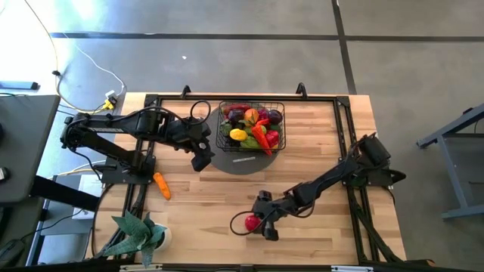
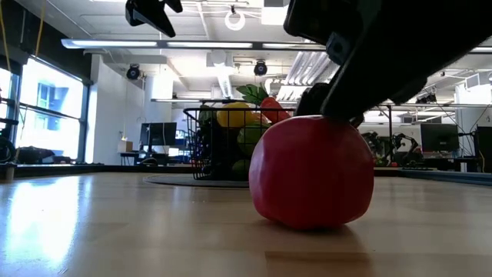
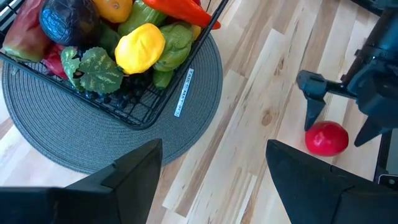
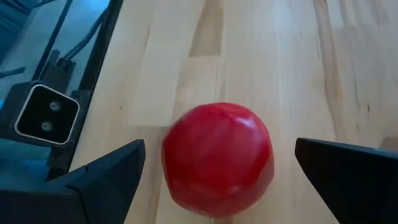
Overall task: Build produce basket
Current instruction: Put the red tomato into the black mesh basket
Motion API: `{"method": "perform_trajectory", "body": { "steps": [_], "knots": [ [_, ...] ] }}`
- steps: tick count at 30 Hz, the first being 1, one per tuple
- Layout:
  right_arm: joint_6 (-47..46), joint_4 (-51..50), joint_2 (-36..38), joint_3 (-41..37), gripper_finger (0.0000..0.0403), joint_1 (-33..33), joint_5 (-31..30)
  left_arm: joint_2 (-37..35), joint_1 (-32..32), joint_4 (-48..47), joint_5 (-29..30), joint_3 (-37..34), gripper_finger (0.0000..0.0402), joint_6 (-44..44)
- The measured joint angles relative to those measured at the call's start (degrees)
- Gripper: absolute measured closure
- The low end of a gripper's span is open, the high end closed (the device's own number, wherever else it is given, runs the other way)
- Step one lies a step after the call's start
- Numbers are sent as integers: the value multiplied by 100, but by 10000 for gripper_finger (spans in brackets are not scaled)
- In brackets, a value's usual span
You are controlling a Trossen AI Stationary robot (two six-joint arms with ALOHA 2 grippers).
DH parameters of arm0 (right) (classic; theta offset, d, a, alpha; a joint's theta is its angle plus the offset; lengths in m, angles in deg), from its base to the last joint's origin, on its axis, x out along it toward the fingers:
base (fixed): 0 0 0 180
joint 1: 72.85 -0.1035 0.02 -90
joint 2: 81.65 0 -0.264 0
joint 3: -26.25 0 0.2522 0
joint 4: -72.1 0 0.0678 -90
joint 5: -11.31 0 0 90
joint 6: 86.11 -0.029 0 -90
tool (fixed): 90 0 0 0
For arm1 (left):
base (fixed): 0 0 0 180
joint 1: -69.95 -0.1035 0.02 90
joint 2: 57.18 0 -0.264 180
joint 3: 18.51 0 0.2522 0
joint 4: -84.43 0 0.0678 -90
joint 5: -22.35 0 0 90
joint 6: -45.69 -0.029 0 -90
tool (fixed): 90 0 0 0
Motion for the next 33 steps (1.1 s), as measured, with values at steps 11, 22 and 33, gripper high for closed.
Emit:
{"method": "perform_trajectory", "body": {
  "steps": [11,22,33],
  "knots": [
    [-360,326,-326,-2,6,-11,16,2,0,-26,-2,0,124,-15],
    [-503,341,-421,-7,47,4,-152,2,0,-69,99,0,124,-17],
    [-630,333,-350,-7,148,64,4,2,0,-125,299,0,124,-38]
  ]
}}
